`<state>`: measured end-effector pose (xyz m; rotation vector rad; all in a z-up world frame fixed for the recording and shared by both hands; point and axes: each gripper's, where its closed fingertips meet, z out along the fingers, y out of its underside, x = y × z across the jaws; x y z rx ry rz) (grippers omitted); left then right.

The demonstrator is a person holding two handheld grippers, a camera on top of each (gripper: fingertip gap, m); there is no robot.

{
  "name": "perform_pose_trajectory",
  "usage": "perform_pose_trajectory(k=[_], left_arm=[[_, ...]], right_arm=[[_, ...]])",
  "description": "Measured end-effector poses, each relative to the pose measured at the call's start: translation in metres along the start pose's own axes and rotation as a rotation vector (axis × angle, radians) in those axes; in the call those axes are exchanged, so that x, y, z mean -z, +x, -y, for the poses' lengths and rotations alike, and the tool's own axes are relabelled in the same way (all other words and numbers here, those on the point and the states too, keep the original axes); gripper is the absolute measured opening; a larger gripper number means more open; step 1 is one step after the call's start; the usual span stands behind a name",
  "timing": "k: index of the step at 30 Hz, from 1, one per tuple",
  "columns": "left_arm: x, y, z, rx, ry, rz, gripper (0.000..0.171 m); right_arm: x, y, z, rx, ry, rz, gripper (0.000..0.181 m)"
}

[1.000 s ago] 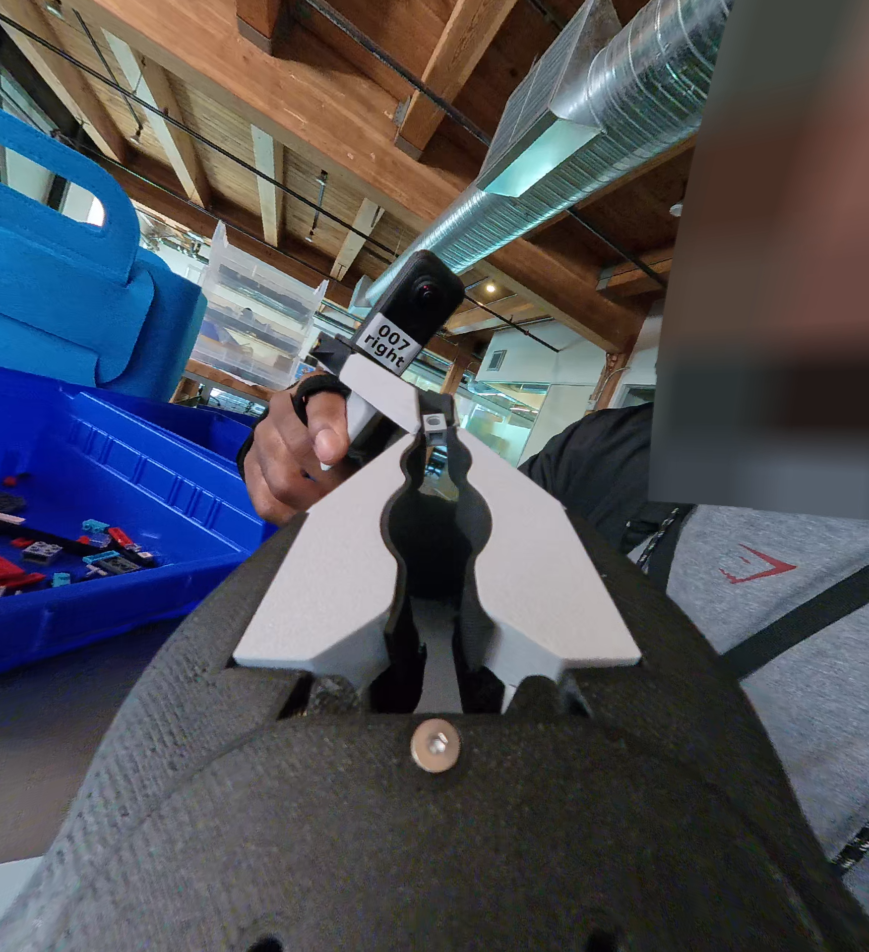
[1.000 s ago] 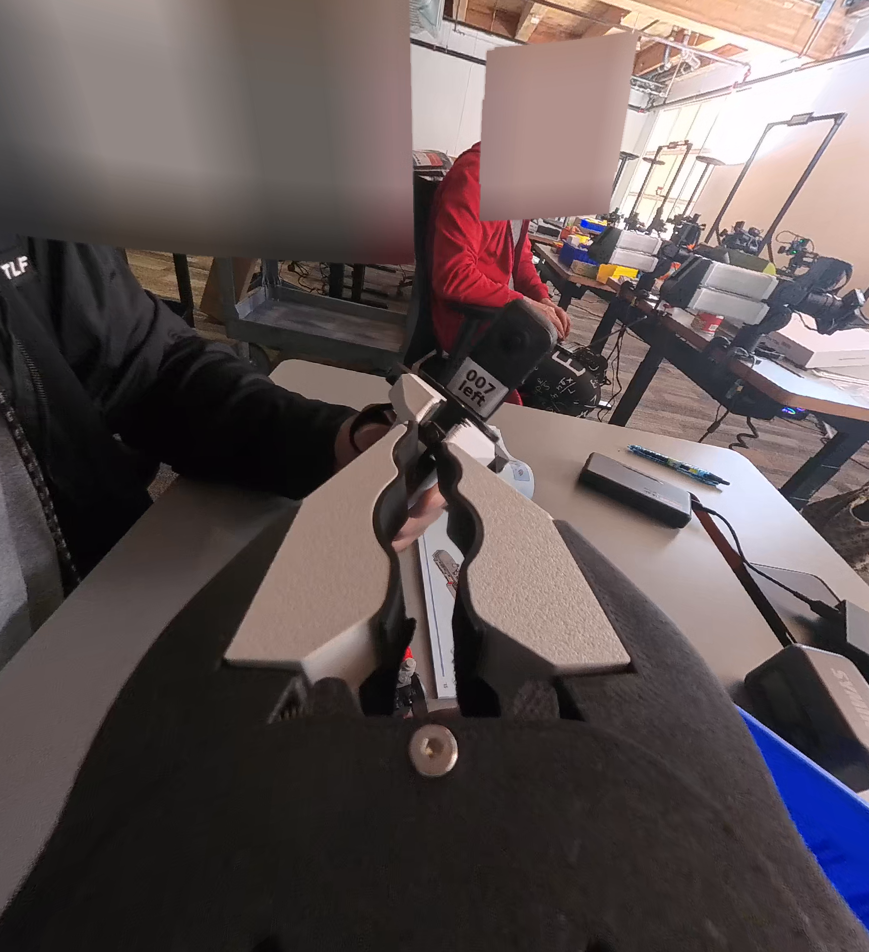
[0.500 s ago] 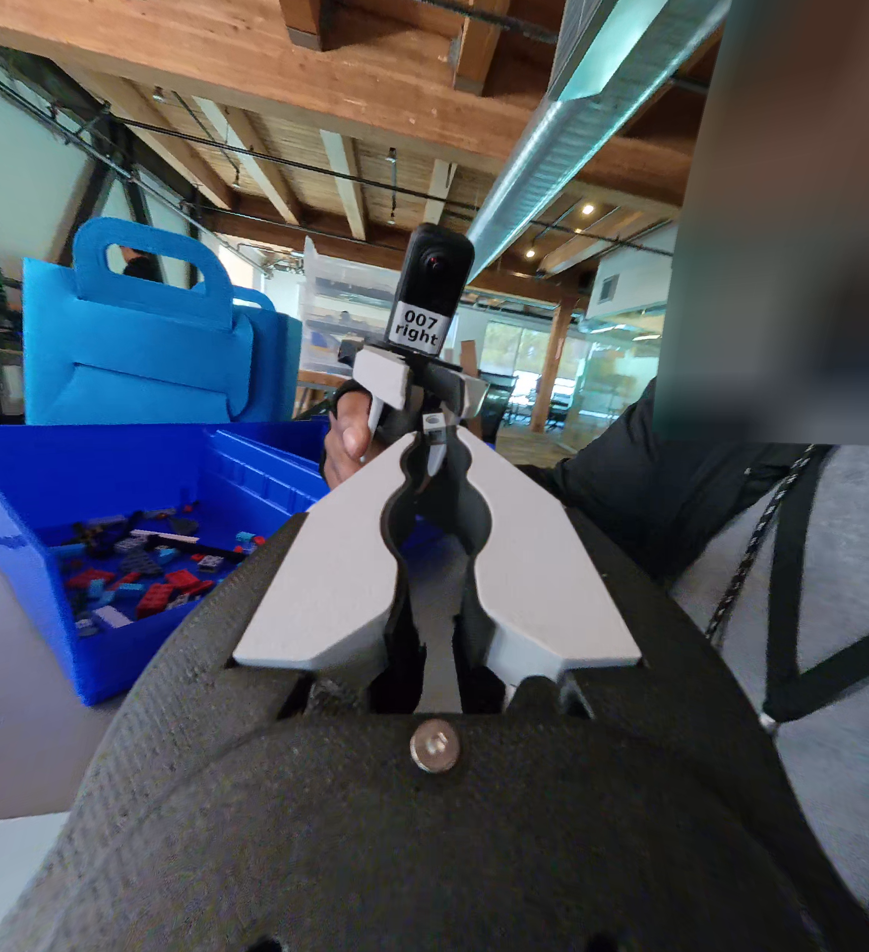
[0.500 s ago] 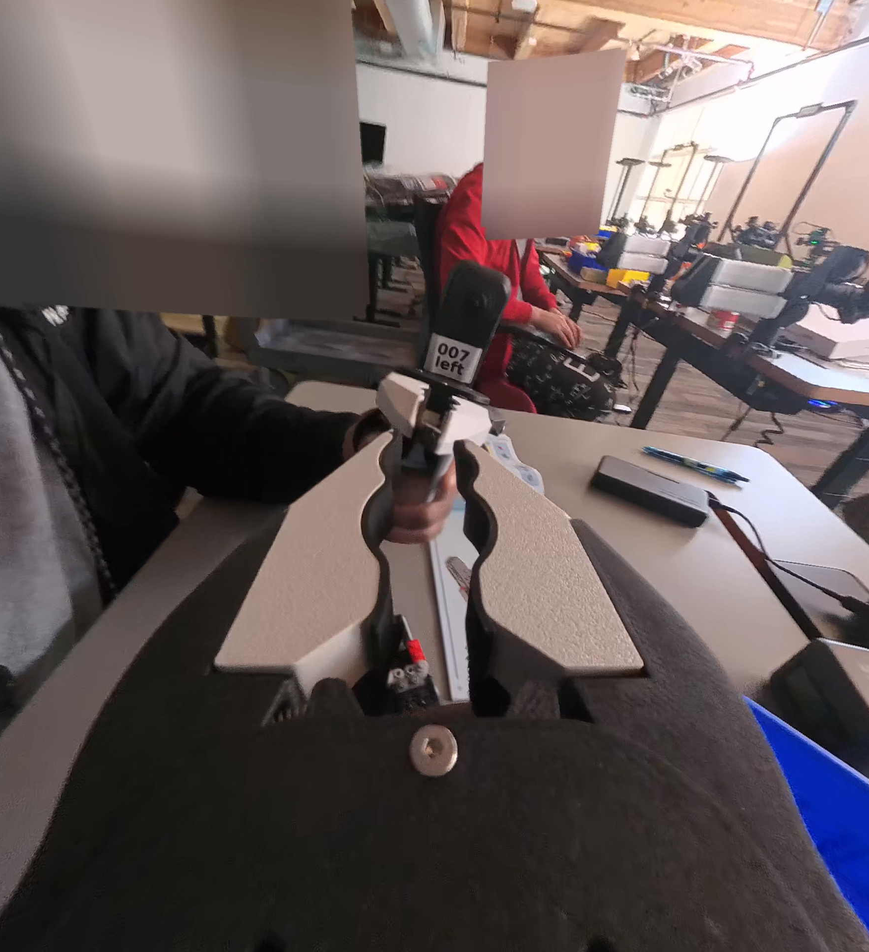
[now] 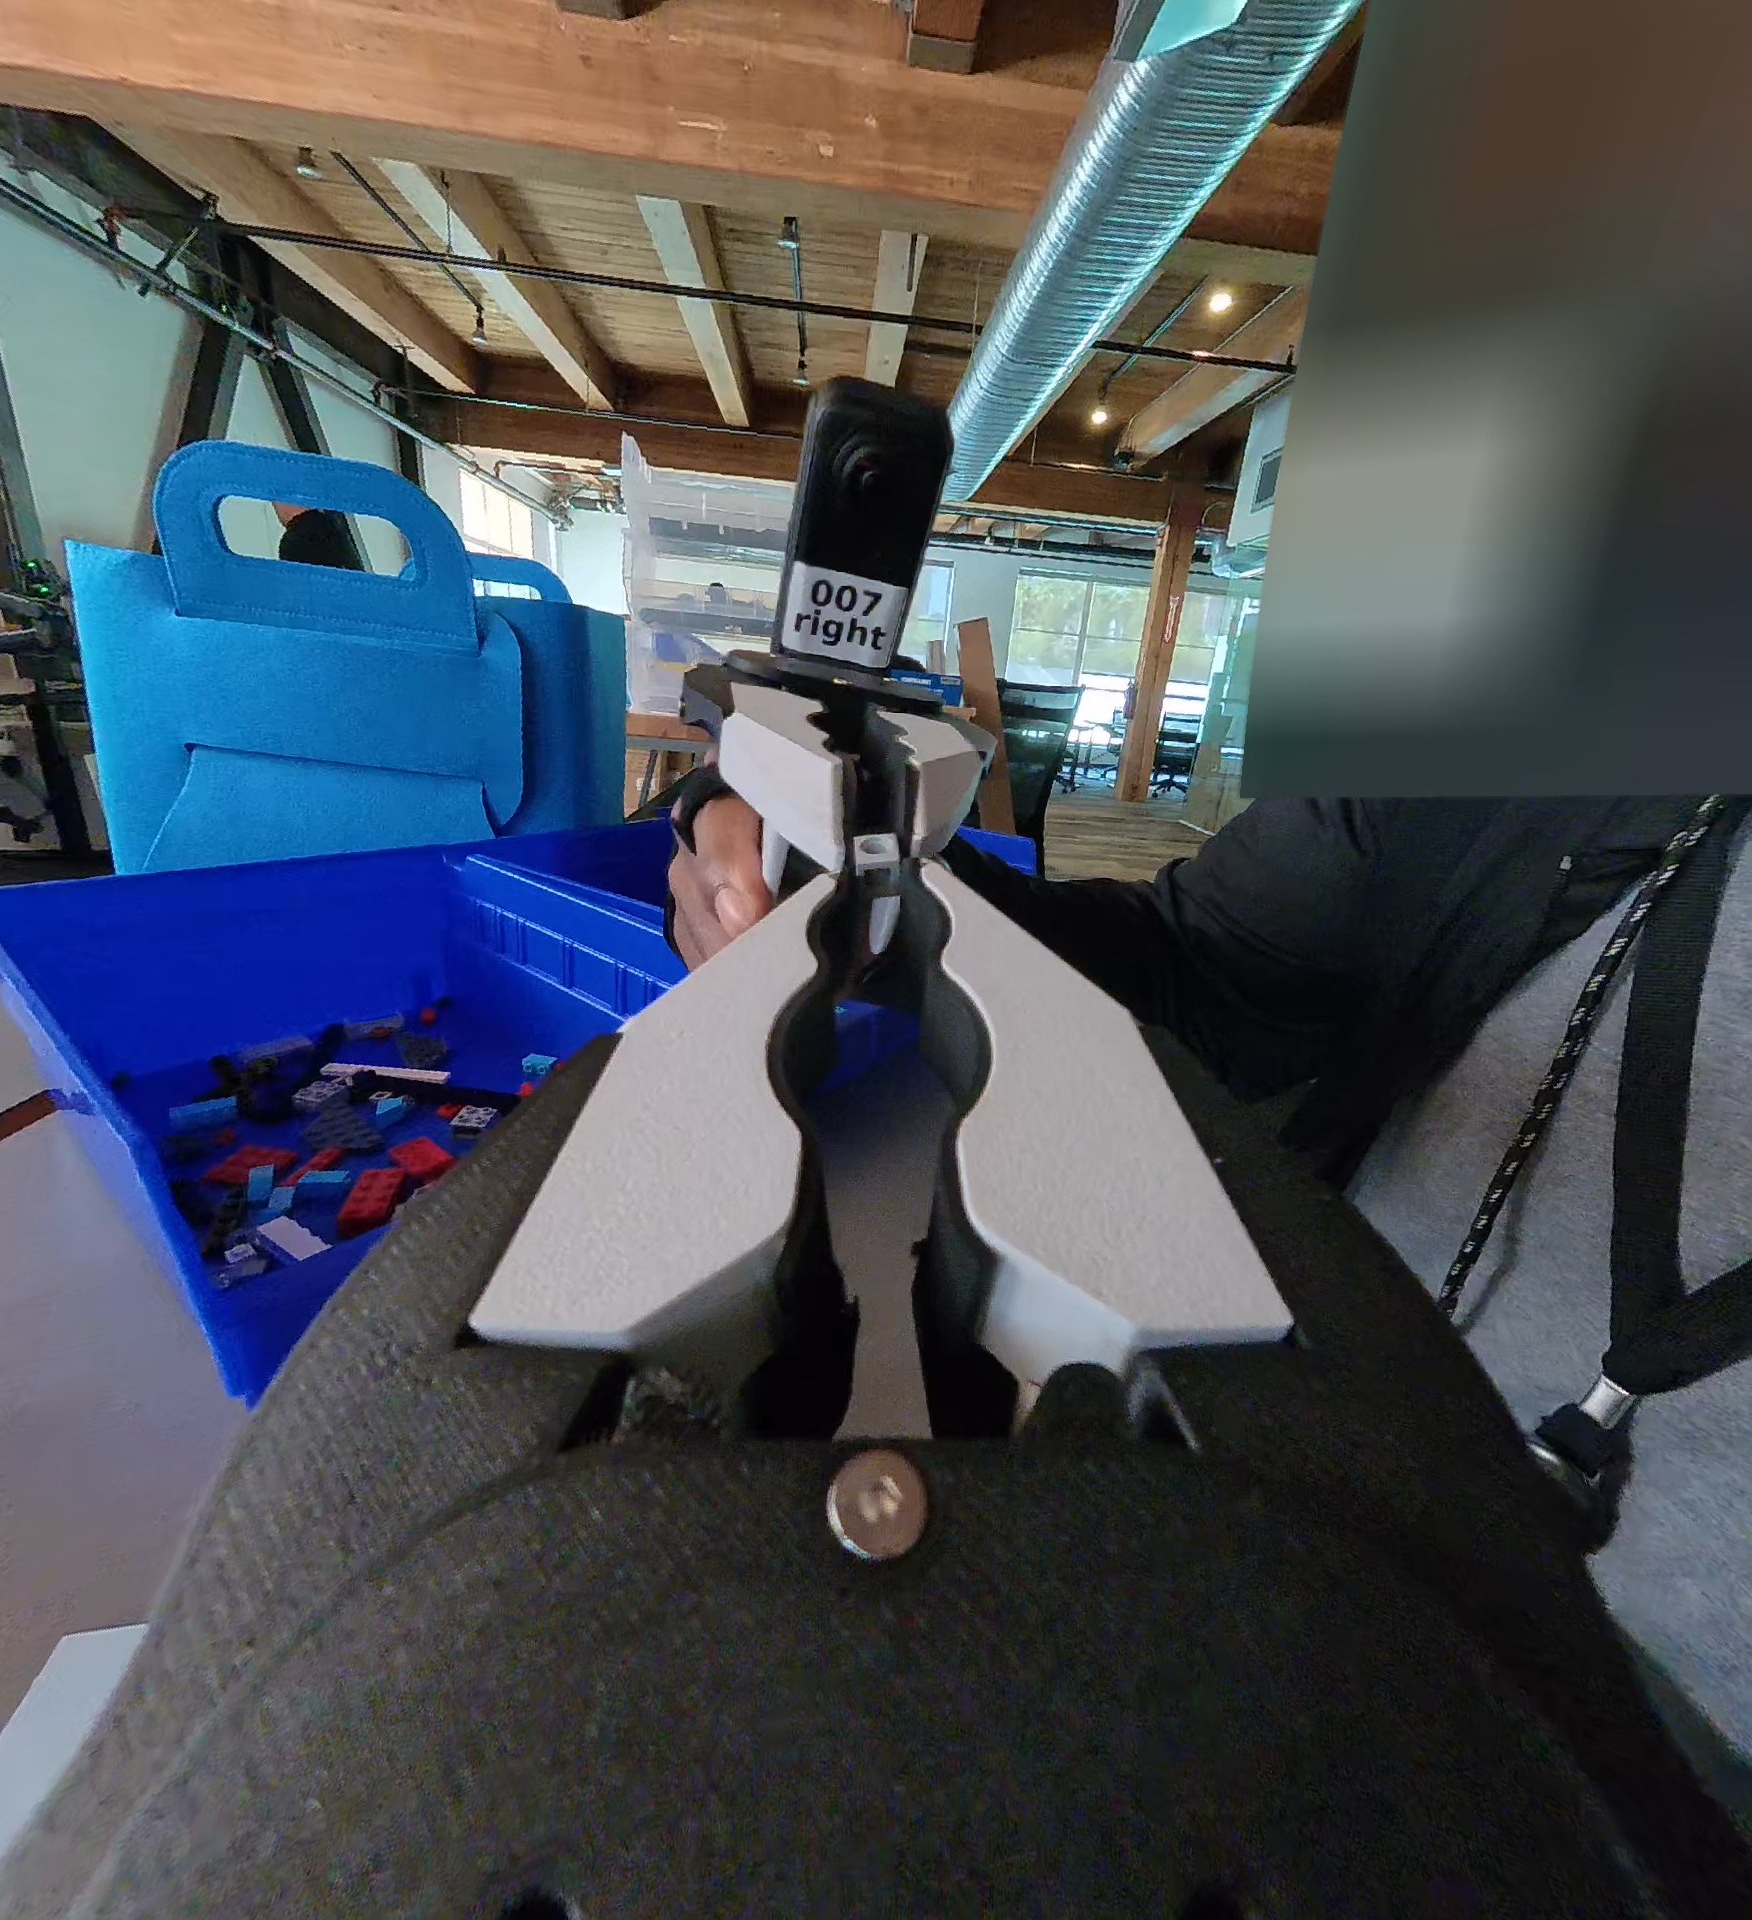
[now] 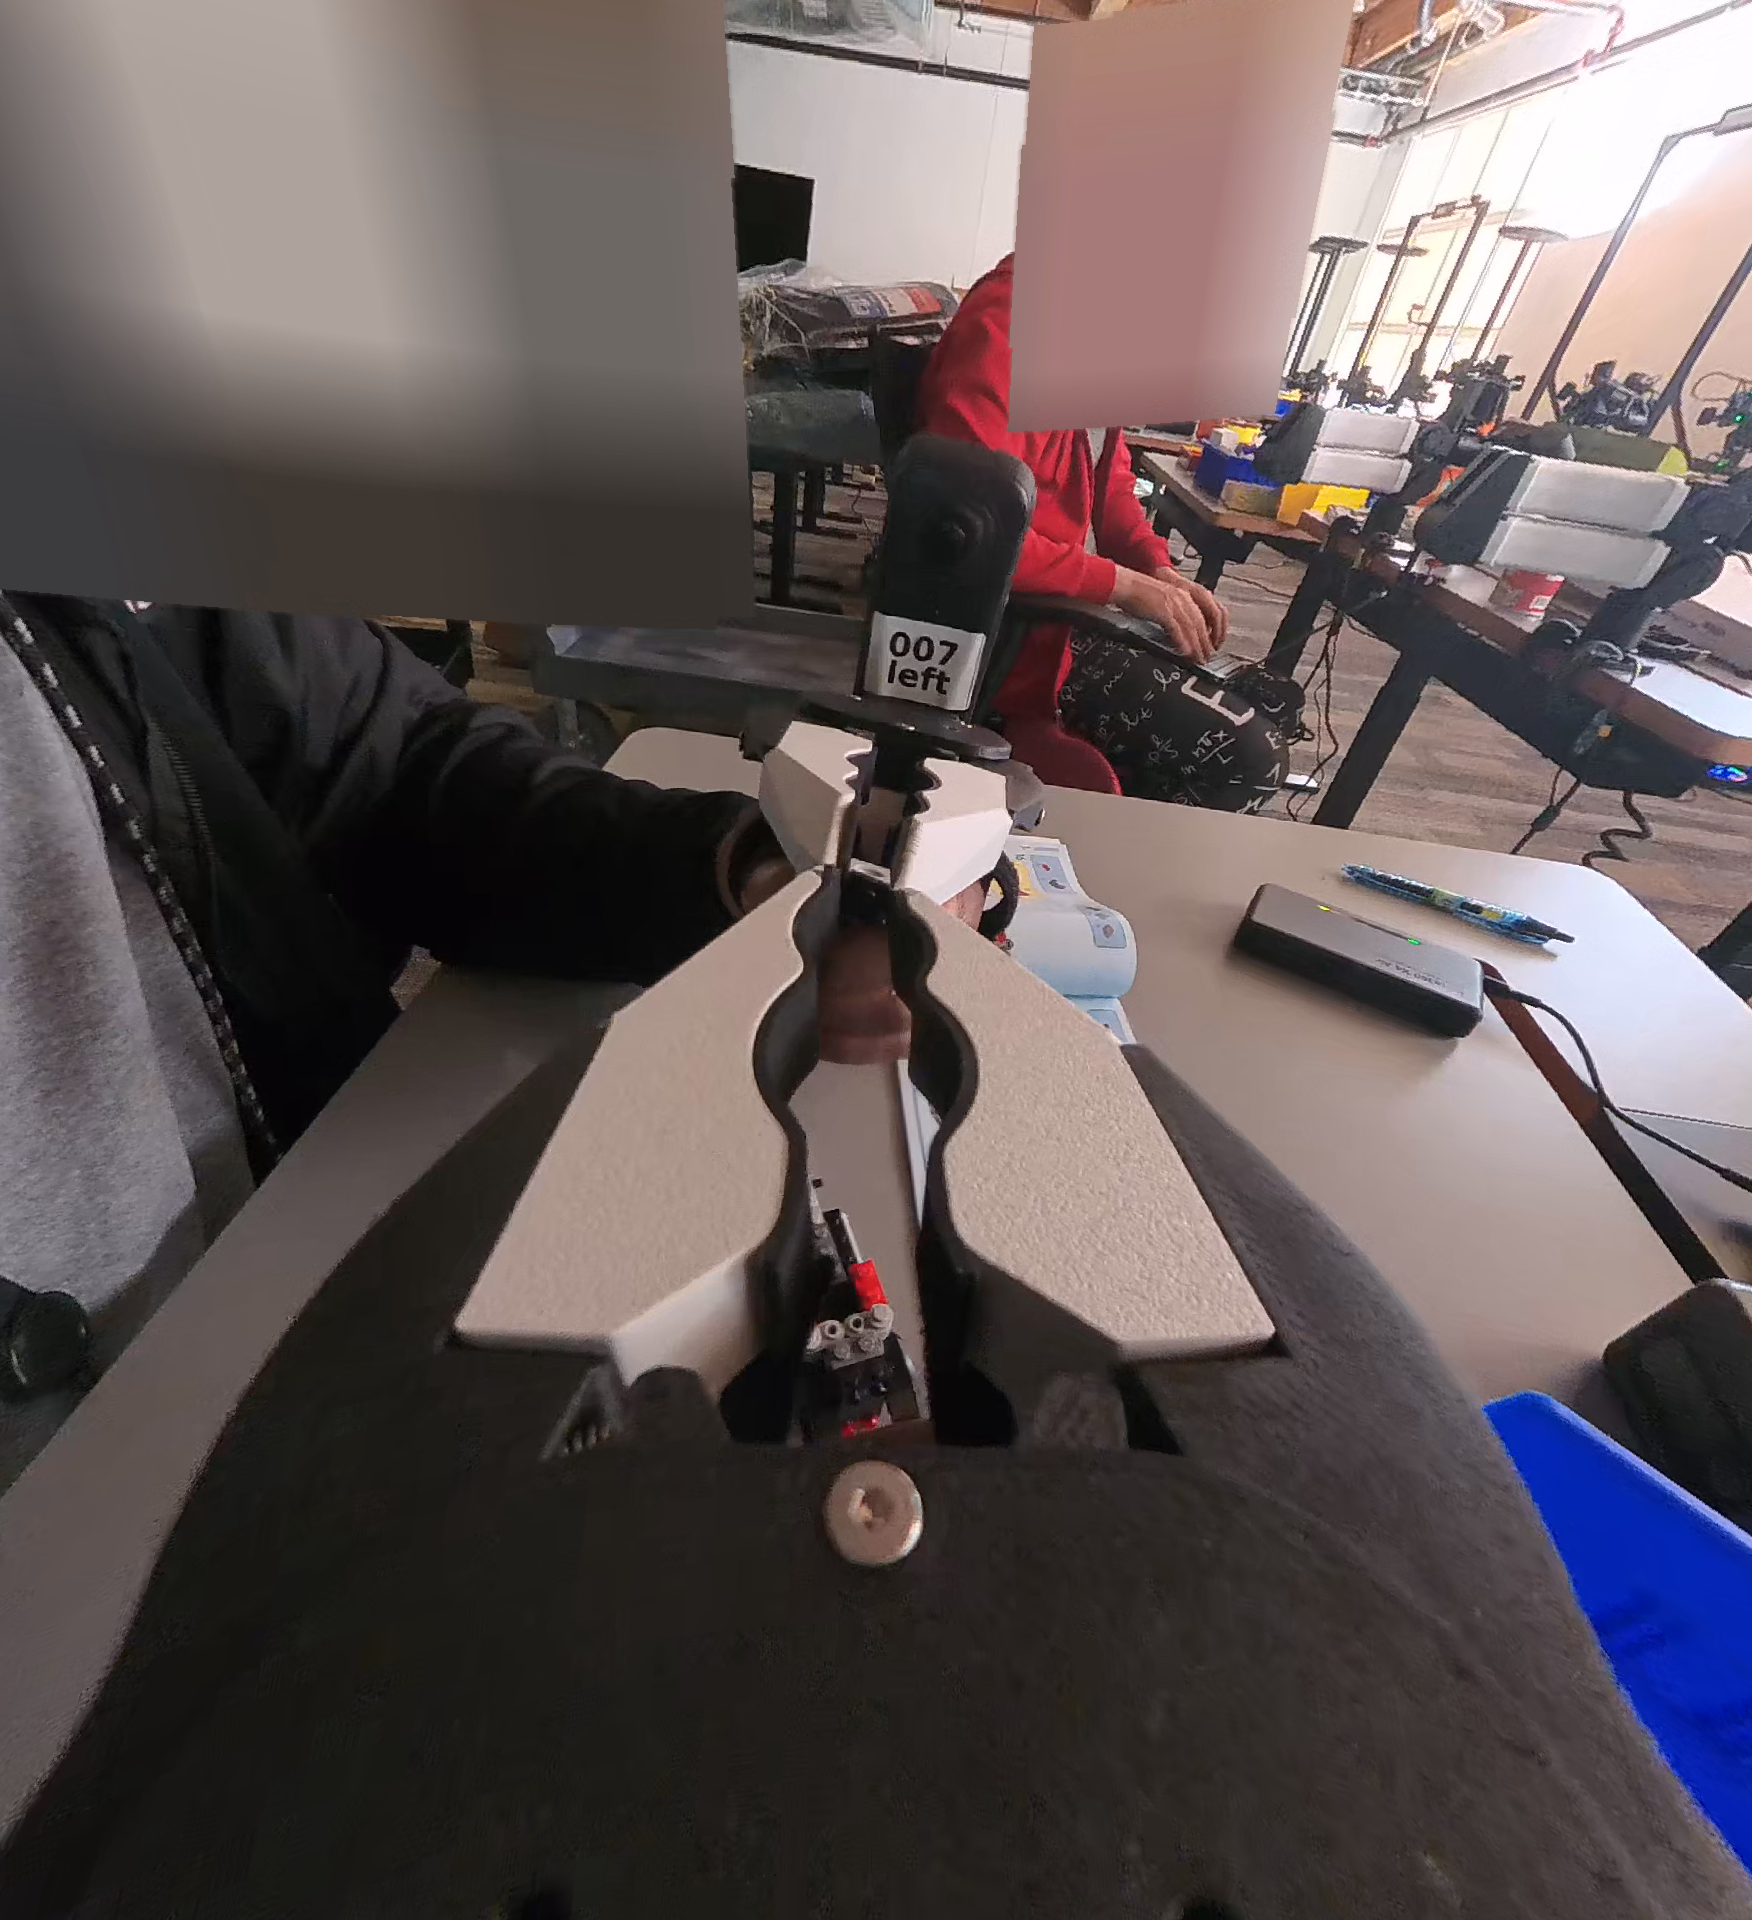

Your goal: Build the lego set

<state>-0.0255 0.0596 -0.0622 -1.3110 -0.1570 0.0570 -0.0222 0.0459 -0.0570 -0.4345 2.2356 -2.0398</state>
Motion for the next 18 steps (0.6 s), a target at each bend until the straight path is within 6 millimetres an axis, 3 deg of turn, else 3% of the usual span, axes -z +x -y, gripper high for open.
perform_pose_trajectory(k=[18], left_arm=[[-0.0012, 0.0036, 0.0003, 0.143, 0.051, -0.075, 0.008]], right_arm=[[0.0008, -0.0021, 0.001, 0.087, 0.003, -0.013, 0.009]])
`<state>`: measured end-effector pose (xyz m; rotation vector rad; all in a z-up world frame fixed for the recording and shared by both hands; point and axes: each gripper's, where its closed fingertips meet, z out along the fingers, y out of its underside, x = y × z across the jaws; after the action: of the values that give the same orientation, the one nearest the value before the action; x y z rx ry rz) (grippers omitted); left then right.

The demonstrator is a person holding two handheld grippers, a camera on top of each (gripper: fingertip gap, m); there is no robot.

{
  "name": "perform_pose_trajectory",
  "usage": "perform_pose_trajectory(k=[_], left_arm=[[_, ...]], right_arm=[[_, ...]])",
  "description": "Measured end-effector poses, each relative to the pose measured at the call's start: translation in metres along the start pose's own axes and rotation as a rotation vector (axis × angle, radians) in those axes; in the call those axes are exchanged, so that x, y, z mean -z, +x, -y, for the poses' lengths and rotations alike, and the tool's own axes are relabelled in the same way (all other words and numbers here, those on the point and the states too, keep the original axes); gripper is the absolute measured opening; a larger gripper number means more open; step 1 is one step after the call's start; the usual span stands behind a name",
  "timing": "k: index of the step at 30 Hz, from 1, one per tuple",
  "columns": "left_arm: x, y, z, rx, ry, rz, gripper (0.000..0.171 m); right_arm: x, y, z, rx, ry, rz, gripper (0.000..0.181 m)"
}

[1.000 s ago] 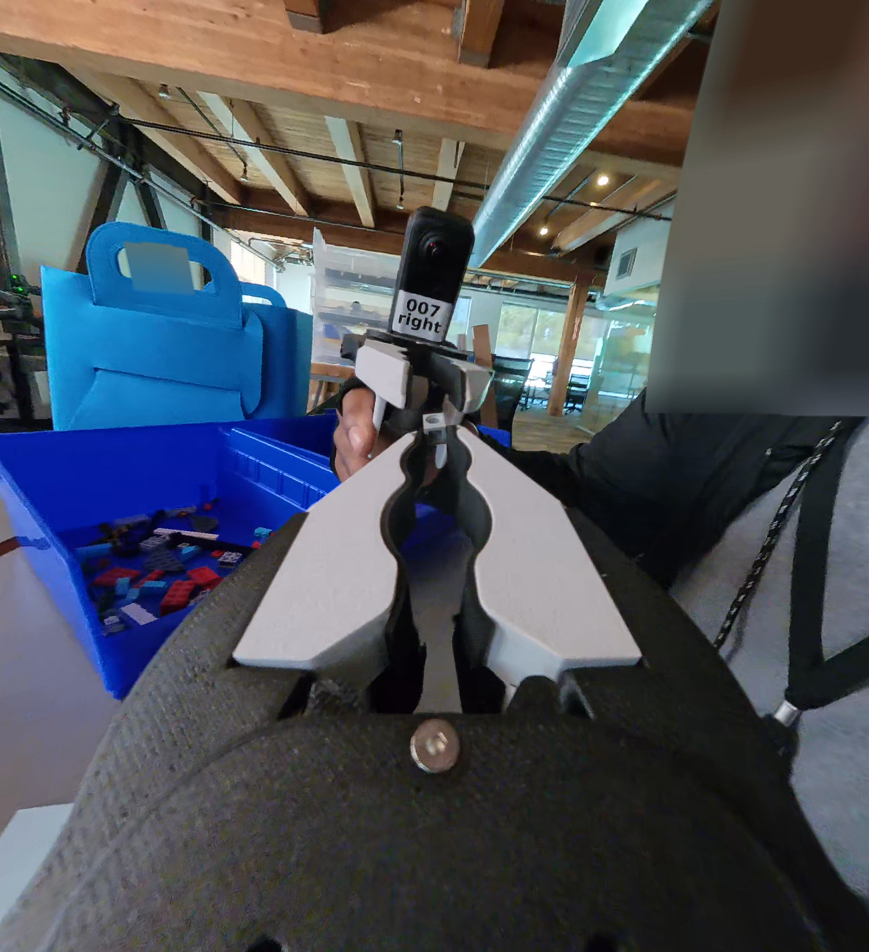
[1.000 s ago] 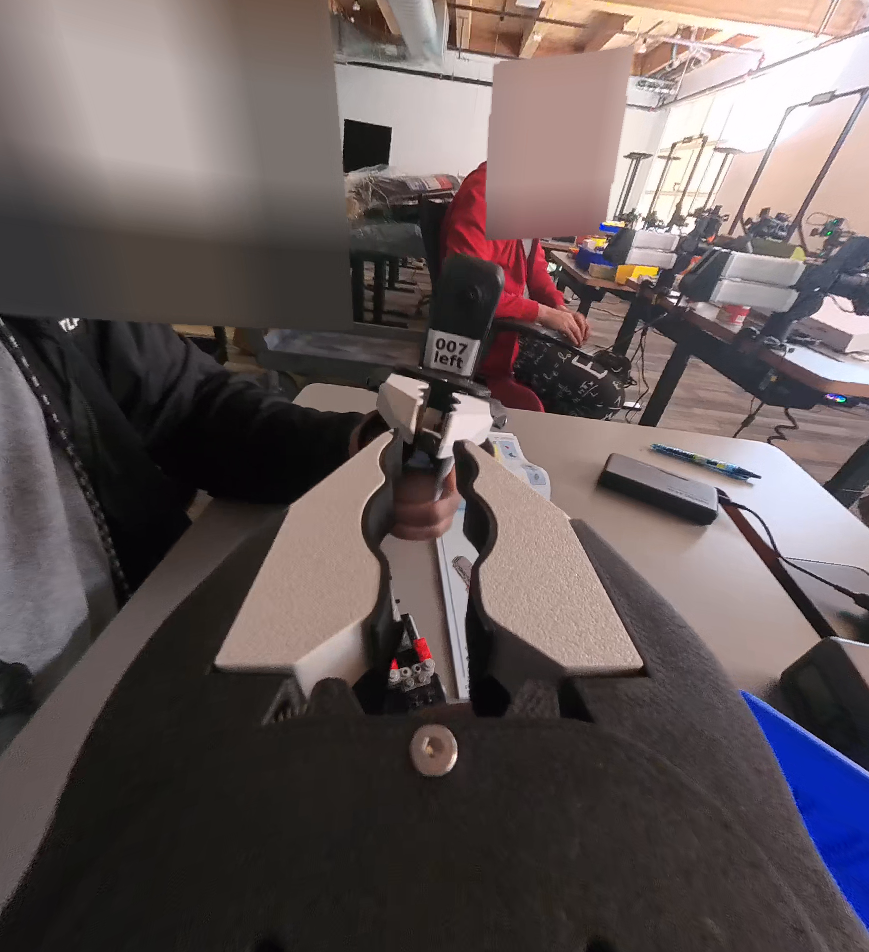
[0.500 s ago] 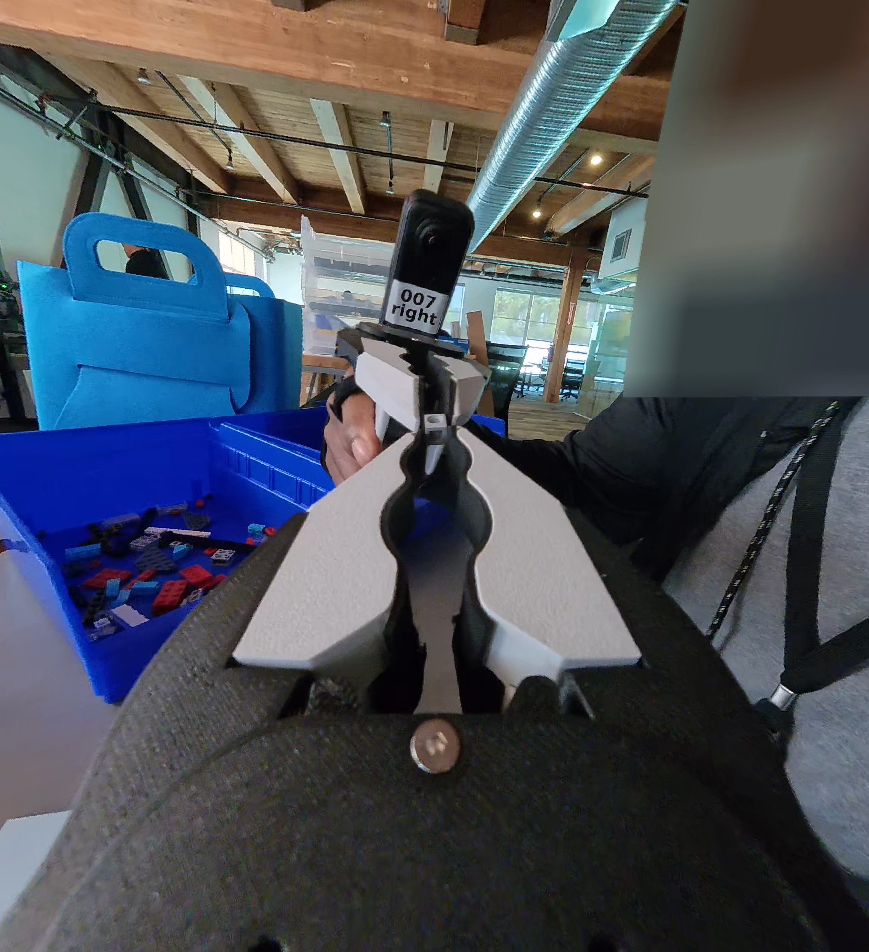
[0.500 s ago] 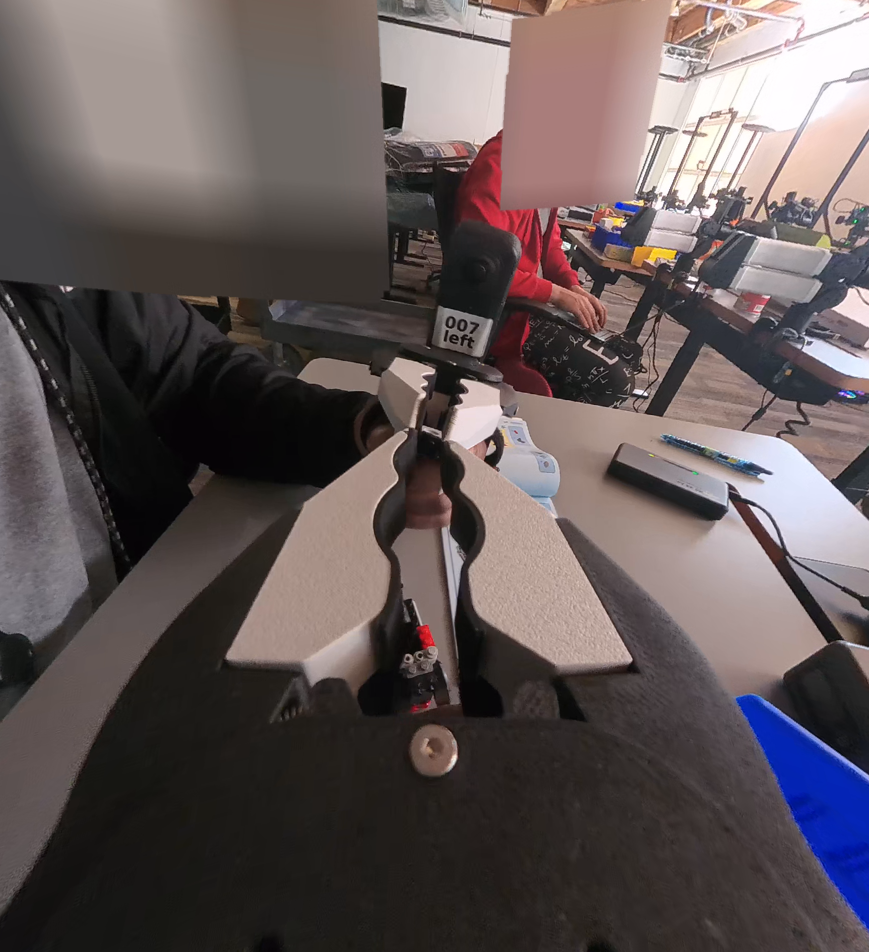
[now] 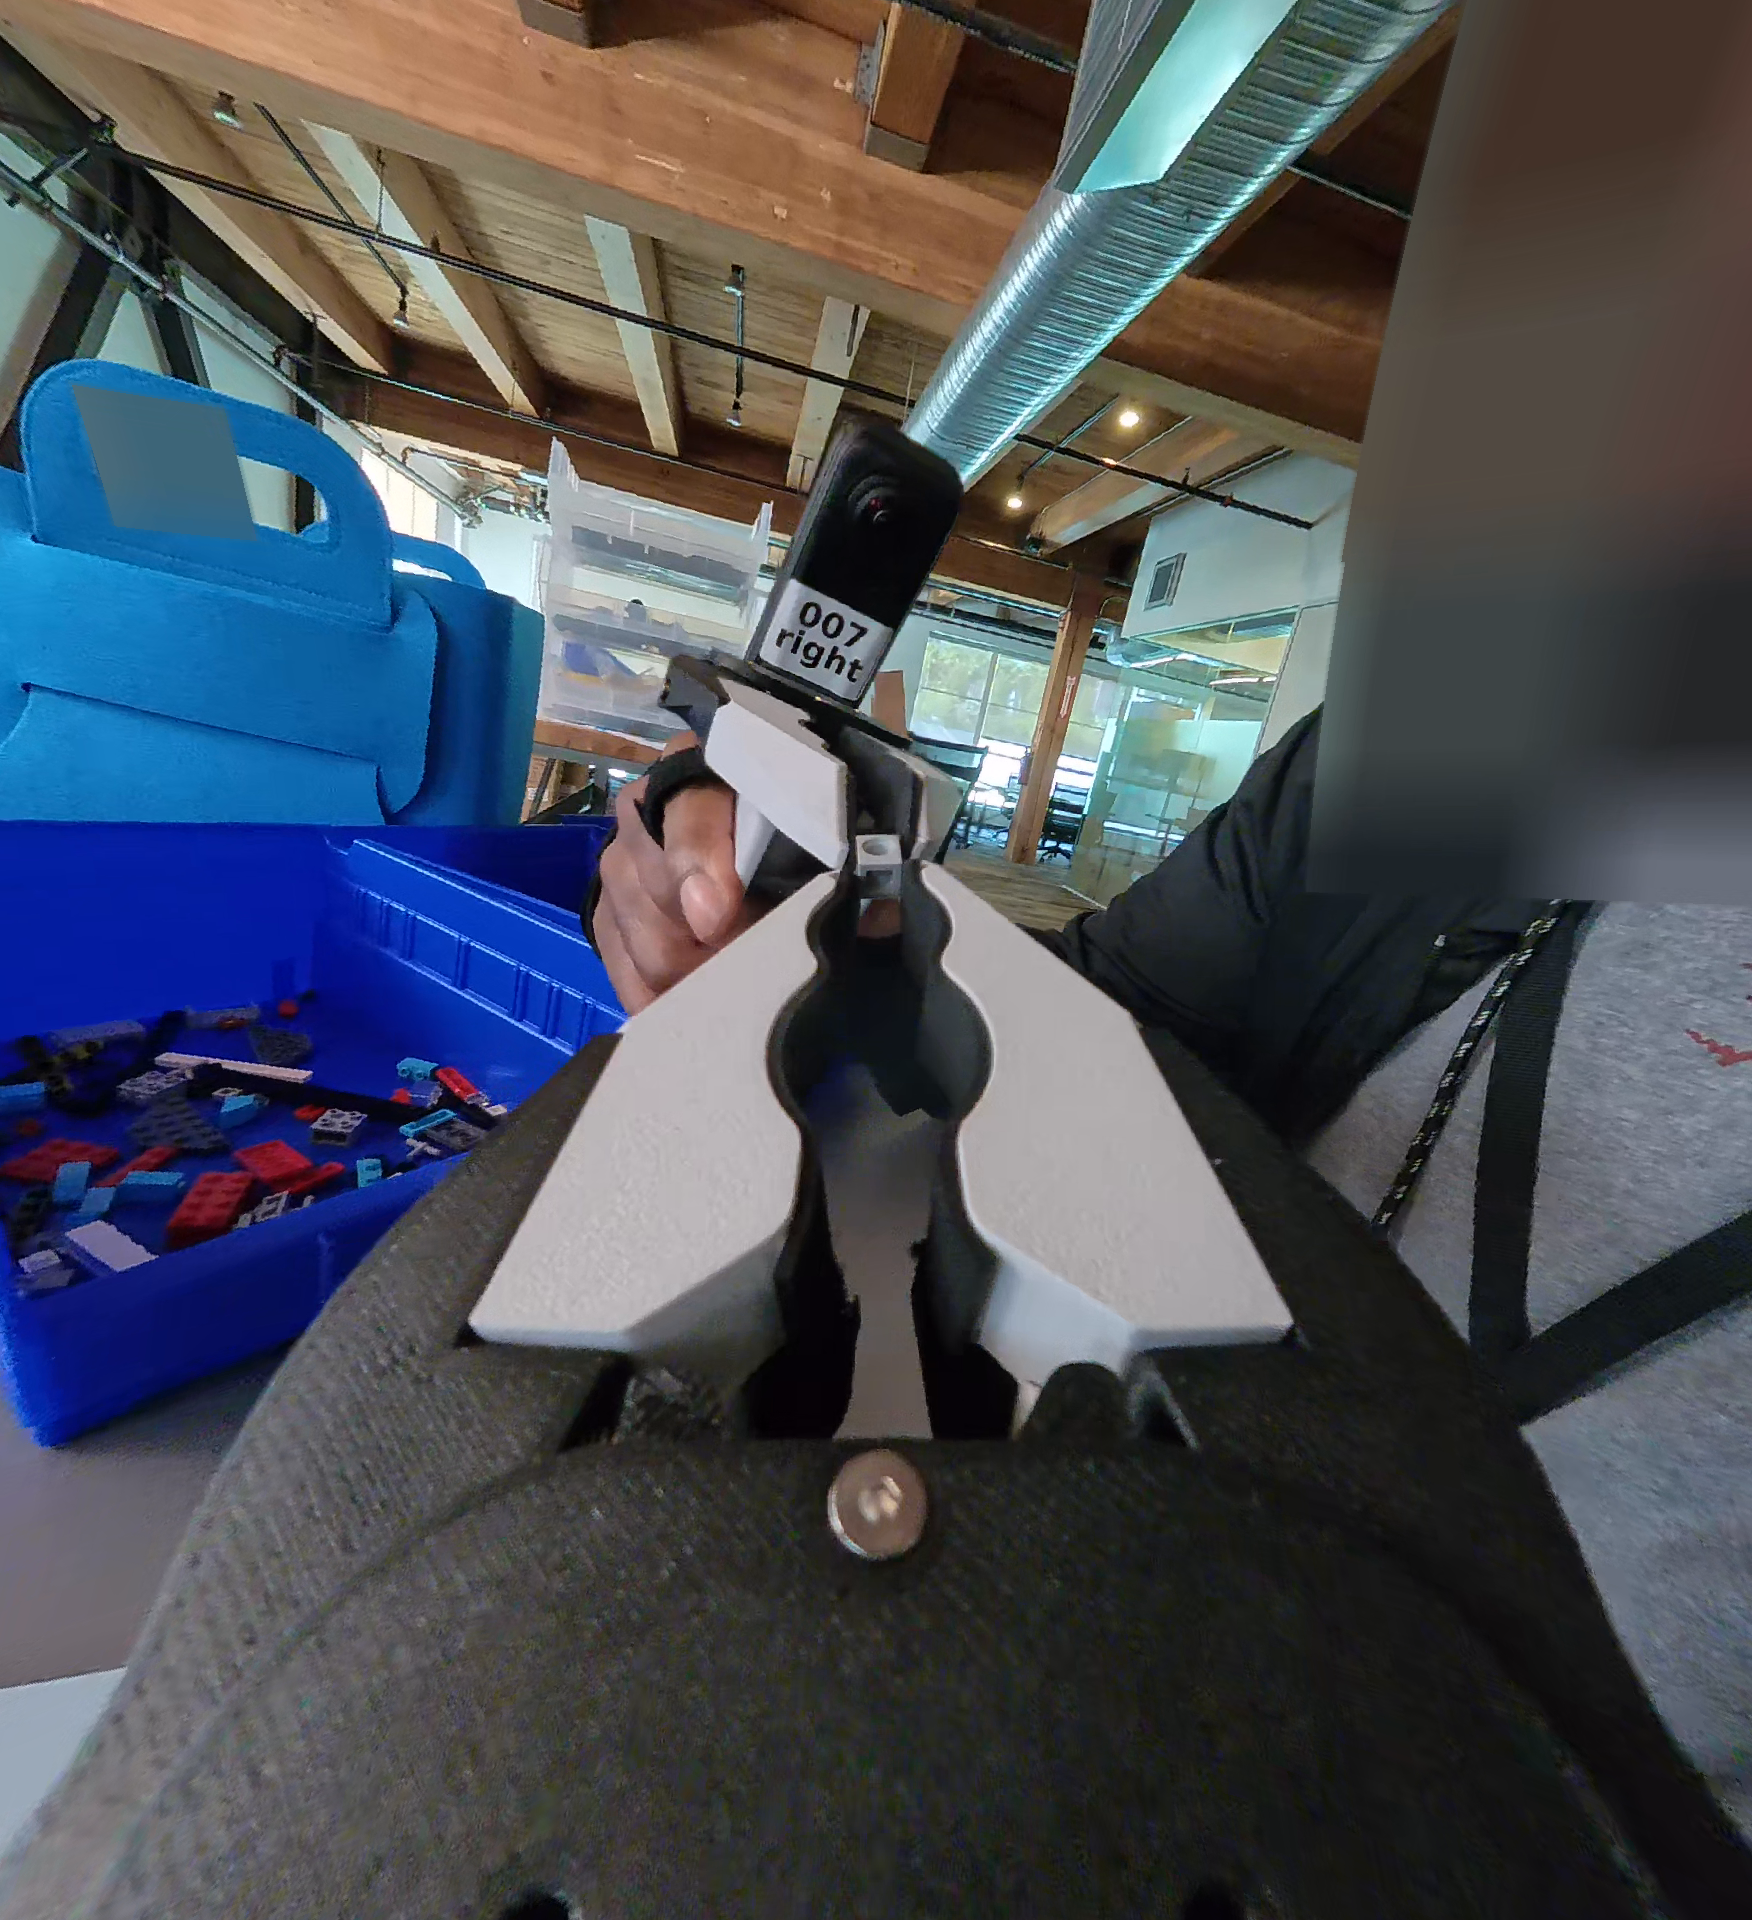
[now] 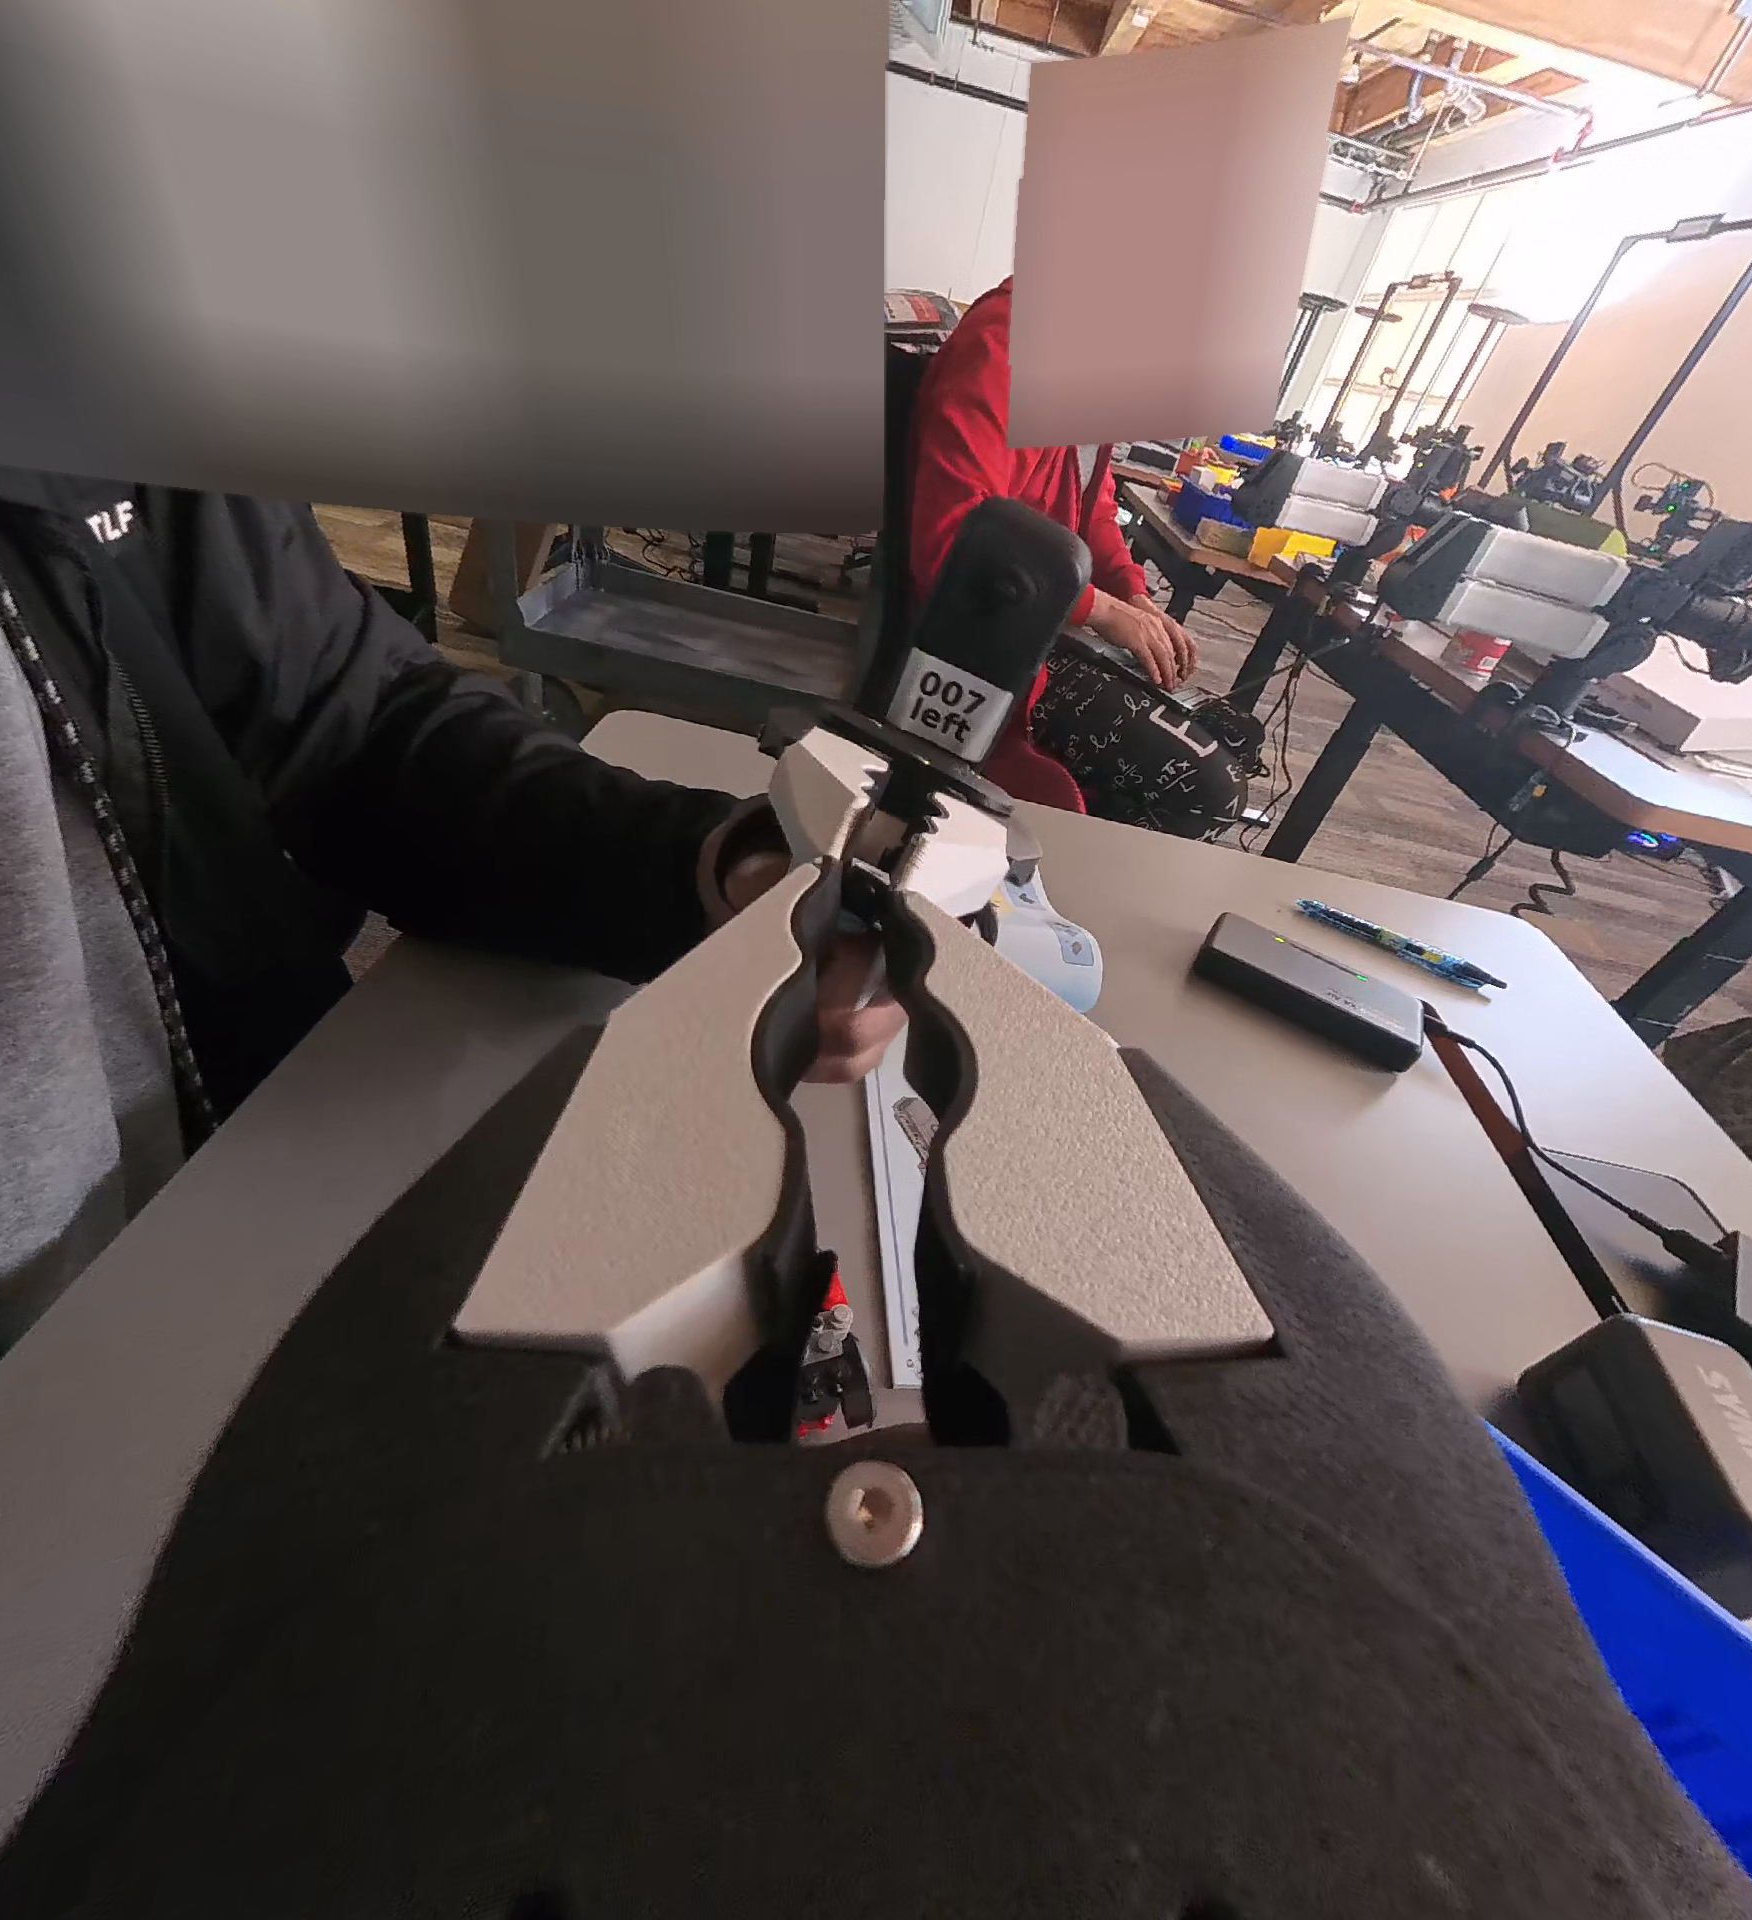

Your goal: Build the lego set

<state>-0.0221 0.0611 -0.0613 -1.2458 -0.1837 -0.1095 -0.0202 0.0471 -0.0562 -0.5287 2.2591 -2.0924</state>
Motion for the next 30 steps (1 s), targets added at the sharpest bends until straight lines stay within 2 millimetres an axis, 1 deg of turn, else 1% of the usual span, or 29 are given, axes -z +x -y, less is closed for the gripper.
perform_pose_trajectory(k=[30], left_arm=[[-0.0003, 0.0034, -0.0028, 0.233, 0.048, -0.13, 0.008]], right_arm=[[-0.0001, -0.0044, -0.0017, 0.095, -0.009, -0.001, 0.007]])
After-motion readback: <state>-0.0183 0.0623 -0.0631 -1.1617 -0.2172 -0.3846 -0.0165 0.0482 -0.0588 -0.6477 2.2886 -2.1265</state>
